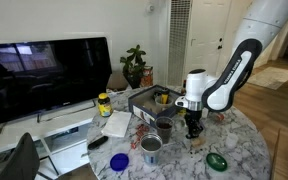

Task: Pick up the toy car and put it on the table, pick up the wooden block to the right of the toy car and stack it on the wooden block to the left, pick up the car and put it on the stacked wooden blocks

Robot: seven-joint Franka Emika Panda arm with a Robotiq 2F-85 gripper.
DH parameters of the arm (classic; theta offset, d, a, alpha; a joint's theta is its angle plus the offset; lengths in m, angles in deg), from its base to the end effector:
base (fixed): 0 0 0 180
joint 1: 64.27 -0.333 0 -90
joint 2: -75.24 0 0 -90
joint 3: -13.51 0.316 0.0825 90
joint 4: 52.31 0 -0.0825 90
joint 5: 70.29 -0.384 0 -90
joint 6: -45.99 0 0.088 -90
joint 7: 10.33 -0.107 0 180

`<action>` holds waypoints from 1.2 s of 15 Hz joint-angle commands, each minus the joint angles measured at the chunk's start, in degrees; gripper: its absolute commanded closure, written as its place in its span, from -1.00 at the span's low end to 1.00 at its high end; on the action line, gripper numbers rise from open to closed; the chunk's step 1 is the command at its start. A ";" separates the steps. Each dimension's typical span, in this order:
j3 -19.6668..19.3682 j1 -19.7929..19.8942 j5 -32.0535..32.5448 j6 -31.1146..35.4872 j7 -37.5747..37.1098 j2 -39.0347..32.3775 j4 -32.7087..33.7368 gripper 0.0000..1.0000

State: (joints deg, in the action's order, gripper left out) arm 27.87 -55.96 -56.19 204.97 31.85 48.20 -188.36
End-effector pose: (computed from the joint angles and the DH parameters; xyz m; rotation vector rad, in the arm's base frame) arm 0.4851 0.0725 0.1289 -2.6797 -1.5531 0.0511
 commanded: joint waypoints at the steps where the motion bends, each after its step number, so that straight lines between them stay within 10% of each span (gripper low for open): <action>1: -2.03 -1.89 1.29 2.42 1.01 6.10 -5.76 0.86; 18: -2.57 -2.96 0.33 2.32 4.64 5.96 -7.93 0.86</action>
State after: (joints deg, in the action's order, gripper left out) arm 26.19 -58.42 -55.22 206.58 34.89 54.67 -195.74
